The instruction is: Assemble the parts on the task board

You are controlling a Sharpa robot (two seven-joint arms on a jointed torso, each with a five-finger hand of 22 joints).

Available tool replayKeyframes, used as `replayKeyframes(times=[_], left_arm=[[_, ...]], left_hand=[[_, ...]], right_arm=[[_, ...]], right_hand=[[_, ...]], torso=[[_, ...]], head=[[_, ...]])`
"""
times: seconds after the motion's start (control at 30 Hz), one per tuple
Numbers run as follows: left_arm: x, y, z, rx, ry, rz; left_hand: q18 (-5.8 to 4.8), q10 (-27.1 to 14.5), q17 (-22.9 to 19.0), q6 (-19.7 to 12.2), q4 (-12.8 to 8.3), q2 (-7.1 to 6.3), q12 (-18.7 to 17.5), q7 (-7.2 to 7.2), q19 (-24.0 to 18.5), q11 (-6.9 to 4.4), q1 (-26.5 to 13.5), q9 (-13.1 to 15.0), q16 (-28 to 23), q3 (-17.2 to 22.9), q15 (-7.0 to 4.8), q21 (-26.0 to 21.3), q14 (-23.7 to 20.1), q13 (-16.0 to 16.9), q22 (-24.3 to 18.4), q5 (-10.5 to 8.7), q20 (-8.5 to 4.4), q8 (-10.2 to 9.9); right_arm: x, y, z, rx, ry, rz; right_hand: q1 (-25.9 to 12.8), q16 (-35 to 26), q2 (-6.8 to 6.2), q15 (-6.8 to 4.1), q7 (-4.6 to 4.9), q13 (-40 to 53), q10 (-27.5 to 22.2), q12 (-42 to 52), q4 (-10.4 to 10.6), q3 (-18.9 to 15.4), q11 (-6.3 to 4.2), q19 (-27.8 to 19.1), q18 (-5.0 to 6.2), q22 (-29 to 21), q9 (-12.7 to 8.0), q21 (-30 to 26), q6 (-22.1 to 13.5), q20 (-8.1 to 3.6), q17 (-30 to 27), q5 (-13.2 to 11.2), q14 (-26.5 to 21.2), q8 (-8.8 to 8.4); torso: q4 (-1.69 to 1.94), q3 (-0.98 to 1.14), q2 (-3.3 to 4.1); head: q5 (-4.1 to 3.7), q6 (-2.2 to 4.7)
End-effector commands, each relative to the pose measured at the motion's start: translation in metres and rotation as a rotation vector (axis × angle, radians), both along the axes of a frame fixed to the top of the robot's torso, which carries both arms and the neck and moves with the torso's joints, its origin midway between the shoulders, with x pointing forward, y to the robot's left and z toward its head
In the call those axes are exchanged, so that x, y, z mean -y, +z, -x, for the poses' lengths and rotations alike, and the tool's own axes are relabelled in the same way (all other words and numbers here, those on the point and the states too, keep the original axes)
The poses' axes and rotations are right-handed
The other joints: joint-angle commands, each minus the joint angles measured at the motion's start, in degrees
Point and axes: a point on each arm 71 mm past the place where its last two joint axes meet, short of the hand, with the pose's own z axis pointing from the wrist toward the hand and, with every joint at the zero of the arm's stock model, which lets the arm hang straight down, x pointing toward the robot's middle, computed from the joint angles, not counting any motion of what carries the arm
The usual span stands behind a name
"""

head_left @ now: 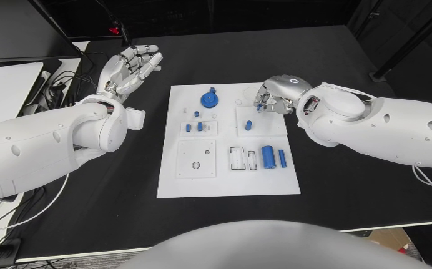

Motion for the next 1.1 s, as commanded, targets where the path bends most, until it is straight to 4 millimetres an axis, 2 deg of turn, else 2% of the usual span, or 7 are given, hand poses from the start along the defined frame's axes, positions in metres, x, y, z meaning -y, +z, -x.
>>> replayKeyframes(times=[0.03, 0.27, 0.43, 0.73, 0.93, 1.1], left_arm=[[0.001, 0.008, 0.002, 0.105, -0.024, 0.032], [0.001, 0.007, 0.002, 0.103, -0.024, 0.031], [0.001, 0.007, 0.003, 0.102, -0.025, 0.032], [0.002, 0.006, 0.003, 0.101, -0.026, 0.032], [0.002, 0.006, 0.003, 0.1, -0.028, 0.033], [0.003, 0.006, 0.003, 0.1, -0.03, 0.034]], left_hand=[[0.24, -0.4, -0.1, -0.4, 0.0, 0.45, 0.3, 8.78, 0.3, -0.18, 0.0, -0.1, 0.3, 0.5, -0.04, 0.1, -0.4, -0.1, -0.1, 0.12, -0.05, 0.3], [0.24, -0.4, -0.1, -0.4, 0.0, 0.45, 0.3, 8.78, 0.3, -0.18, 0.0, -0.1, 0.3, 0.5, -0.04, 0.1, -0.4, -0.1, -0.1, 0.12, -0.05, 0.3], [0.23, -0.5, -0.2, -0.4, 0.0, 0.5, 0.5, 8.78, 0.3, -0.17, 0.0, -0.1, 0.4, 0.5, -0.04, 0.1, -0.4, -0.1, -0.2, 0.28, -0.05, 0.3], [0.23, -0.5, -0.2, -0.4, 0.0, 0.5, 0.5, 8.78, 0.3, -0.17, 0.0, -0.1, 0.4, 0.5, -0.04, 0.1, -0.4, -0.1, -0.2, 0.28, -0.05, 0.3], [0.23, -0.5, -0.2, -0.4, 0.0, 0.5, 0.5, 8.78, 0.3, -0.17, 0.0, -0.1, 0.4, 0.5, -0.04, 0.1, -0.4, -0.1, -0.2, 0.28, -0.05, 0.3], [0.23, -0.5, -0.2, -0.4, 0.0, 0.5, 0.5, 8.78, 0.3, -0.17, 0.0, -0.1, 0.4, 0.5, -0.04, 0.1, -0.4, -0.1, -0.2, 0.28, -0.05, 0.3]], right_arm=[[-0.005, 0.008, 0.005, 0.045, 0.026, -0.046], [-0.018, 0.013, 0.013, 0.062, 0.078, -0.083], [-0.035, 0.015, 0.015, 0.066, 0.128, -0.116], [-0.071, 0.016, 0.018, 0.049, 0.215, -0.154], [-0.096, 0.015, 0.022, 0.021, 0.268, -0.162], [-0.112, 0.014, 0.024, 0.001, 0.303, -0.159]], right_hand=[[0.0, 0.0, -0.57, -0.31, 0.19, 0.0, 0.0, -0.2, 0.1, 0.4, 0.12, 0.9, 0.36, 10.5, 0.0, -0.1, 0.3, -0.34, 8.3, 0.3, 4.7, -0.07], [0.1, 0.0, -0.56, -0.32, 0.18, 0.0, 0.1, -0.2, 0.1, 0.5, 0.11, 0.9, 0.36, 10.5, 0.1, -0.1, 0.3, -0.35, 8.3, 0.3, 4.7, -0.07], [0.1, 0.0, -0.57, -0.33, 0.18, 0.0, 0.1, -0.2, 0.1, 0.5, 0.1, 0.9, 0.35, 10.5, 0.1, 0.0, 0.3, -0.35, 8.5, 0.3, 4.7, -0.08], [0.2, 0.0, -0.59, -0.36, 0.18, 0.0, 0.1, -0.3, 0.0, 0.7, 0.09, 0.9, 0.37, 10.5, 0.1, -0.1, 0.4, -0.37, 8.5, 0.4, 4.7, -0.12], [0.4, 0.1, -0.49, -0.37, 0.23, 0.0, 0.1, -0.3, -0.1, 1.2, 0.12, 0.8, 0.4, 10.4, 0.0, -0.2, 0.4, -0.38, 8.5, 0.5, 4.7, -0.28], [0.4, 0.0, -0.49, -0.37, 0.25, 0.0, 0.1, -0.4, -0.1, 1.3, 0.12, 0.7, 0.45, 10.3, 0.0, -0.4, 0.4, -0.39, 8.4, 0.6, 4.7, -0.32]], torso=[[-0.01, 0.02, -0.01], [-0.01, 0.04, 0.05], [0.07, 0.05, 0.01], [0.05, 0.02, 0.03], [0.05, -0.02, 0.05], [0.09, 0.02, 0.13]], head=[[0.05, 0.03], [0.1, 0.05], [0.42, 0.0], [1.84, -0.34], [3.35, -0.69], [3.92, -0.98]])
